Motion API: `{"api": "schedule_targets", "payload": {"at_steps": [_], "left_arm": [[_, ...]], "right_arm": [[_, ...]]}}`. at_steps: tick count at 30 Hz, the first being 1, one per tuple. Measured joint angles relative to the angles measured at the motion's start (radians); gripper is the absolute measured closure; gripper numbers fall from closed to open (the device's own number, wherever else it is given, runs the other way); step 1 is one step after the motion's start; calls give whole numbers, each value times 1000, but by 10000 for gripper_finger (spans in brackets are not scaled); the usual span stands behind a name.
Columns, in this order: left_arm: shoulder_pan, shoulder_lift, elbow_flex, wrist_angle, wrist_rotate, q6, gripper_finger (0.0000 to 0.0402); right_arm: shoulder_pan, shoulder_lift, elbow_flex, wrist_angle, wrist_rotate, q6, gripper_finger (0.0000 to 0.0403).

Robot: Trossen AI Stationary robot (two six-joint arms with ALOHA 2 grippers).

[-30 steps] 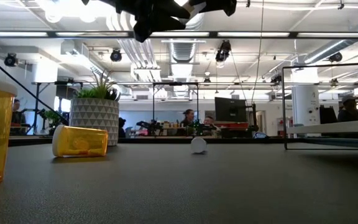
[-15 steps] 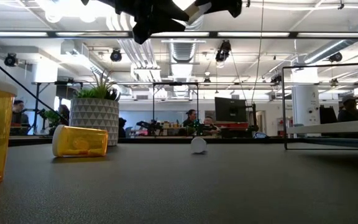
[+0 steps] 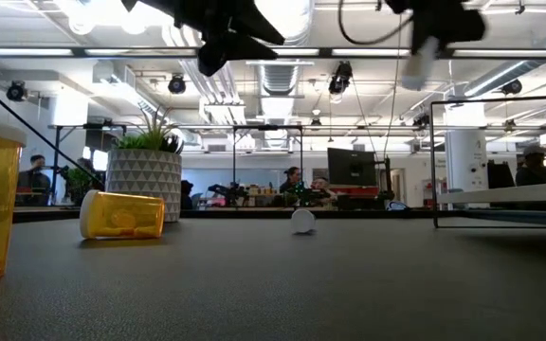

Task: Pick and place medicine bottles onto shelf by color
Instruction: Put the left white pill bottle on the shelf aligned with the other white pill bottle

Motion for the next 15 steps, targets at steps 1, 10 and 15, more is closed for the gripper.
{"api": "schedule_targets", "payload": {"at_steps": [1,10,15], "left_arm": [[1,0,0,-13,0,-15,276],[20,0,-2,-95,0,-63,276],[21,0,-13,-111,4,-56,276]], "right_arm": [[8,2,0,-53,-1,42,276],[94,12,-36,-244,0,269,273],[156,6,-118,-248,-16,326,273]]}}
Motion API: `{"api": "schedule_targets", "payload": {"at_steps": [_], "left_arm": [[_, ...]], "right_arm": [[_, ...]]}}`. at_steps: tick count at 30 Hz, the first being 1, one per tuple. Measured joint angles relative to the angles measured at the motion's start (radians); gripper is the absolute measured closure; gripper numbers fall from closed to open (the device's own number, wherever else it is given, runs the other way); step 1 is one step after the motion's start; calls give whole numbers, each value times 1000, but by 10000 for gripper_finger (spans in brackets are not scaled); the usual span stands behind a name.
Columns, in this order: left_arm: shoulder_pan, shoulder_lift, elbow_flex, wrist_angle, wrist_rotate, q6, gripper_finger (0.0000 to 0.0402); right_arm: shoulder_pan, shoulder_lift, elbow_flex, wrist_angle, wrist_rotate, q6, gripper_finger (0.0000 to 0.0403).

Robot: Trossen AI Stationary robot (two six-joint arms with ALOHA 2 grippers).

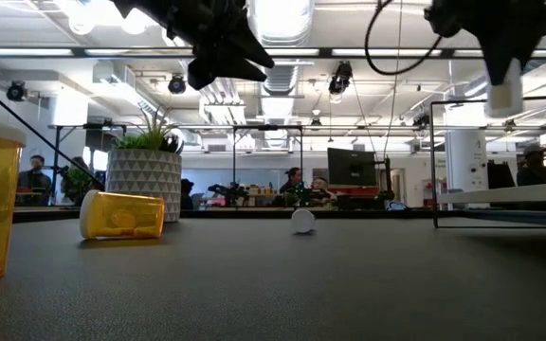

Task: Pick and place medicine bottles onto shelf by color
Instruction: Put the left white pill bottle on the shelf aligned with the other white pill bottle

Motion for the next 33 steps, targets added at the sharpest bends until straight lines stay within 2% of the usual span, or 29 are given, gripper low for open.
{"api": "schedule_targets", "payload": {"at_steps": [10,18,33], "left_arm": [[0,0,-5,0,0,0,276],[0,0,-6,1,0,-6,276],[0,0,-6,10,-2,-7,276]], "right_arm": [[80,-119,-199,83,4,-90,272],[87,-231,-373,179,31,-176,271],[87,-235,-478,246,68,-339,271]]}}
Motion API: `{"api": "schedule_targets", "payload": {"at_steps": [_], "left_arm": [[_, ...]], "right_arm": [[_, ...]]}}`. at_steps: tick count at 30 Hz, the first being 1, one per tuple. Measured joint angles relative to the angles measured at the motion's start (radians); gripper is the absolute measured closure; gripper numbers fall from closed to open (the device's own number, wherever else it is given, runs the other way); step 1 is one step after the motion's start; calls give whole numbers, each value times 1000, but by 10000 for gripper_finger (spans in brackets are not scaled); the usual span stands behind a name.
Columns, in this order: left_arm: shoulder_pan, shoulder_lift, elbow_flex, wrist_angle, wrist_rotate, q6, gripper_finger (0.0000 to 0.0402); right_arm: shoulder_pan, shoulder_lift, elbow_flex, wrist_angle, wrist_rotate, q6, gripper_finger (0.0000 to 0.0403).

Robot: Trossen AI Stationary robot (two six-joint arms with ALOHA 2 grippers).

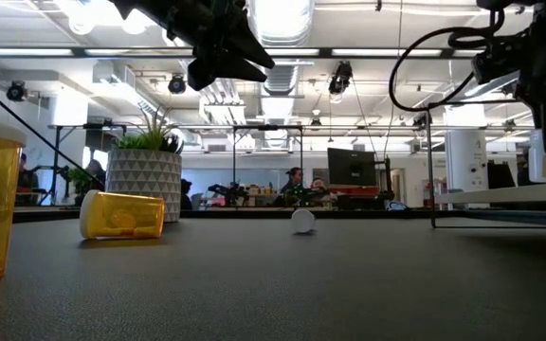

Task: Pick and place medicine bottles onto shelf by color
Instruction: Put the left white pill bottle on the shelf aligned with the other white pill bottle

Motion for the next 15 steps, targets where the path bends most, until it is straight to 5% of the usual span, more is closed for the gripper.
{"api": "schedule_targets", "payload": {"at_steps": [15], "left_arm": [[0,0,0,0,-3,-1,276]], "right_arm": [[-1,41,11,39,-12,-41,271]]}}
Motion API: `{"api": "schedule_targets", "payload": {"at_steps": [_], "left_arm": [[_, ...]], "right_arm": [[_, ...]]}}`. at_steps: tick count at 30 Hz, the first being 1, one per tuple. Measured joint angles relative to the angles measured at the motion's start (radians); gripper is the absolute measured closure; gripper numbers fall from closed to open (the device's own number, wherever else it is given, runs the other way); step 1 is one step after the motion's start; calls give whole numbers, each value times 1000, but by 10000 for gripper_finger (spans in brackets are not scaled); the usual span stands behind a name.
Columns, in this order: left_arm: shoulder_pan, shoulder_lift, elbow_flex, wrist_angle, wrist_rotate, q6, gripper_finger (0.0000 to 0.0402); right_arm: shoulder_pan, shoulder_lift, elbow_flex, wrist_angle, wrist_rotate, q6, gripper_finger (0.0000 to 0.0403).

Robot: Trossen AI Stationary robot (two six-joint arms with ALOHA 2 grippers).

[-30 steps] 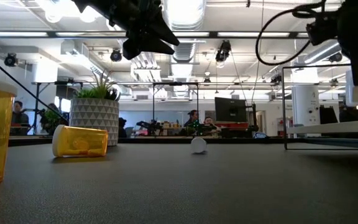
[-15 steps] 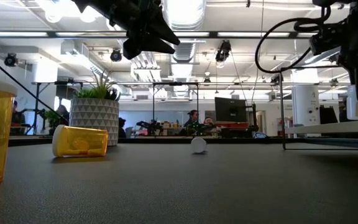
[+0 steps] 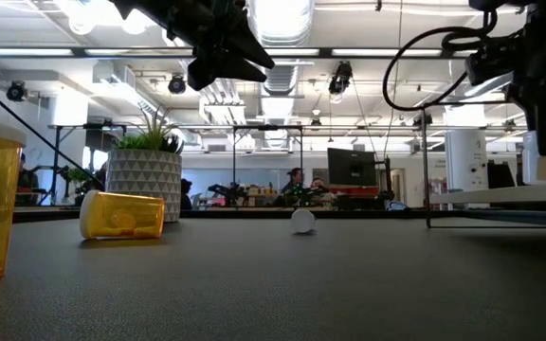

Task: Pick and place medicine bottles onto shelf by color
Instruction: Put the left white pill bottle on the shelf aligned with the other white pill bottle

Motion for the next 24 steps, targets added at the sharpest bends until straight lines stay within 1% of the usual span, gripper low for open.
{"api": "schedule_targets", "payload": {"at_steps": [11,14,16,24], "left_arm": [[0,0,0,-1,1,0,276],[0,0,0,-1,1,0,276],[0,0,0,-1,1,1,276],[0,0,0,-2,5,2,276]], "right_arm": [[0,47,22,20,-1,158,271],[0,55,22,22,-25,197,271],[0,63,19,23,-75,228,271],[0,86,21,28,-37,233,271]]}}
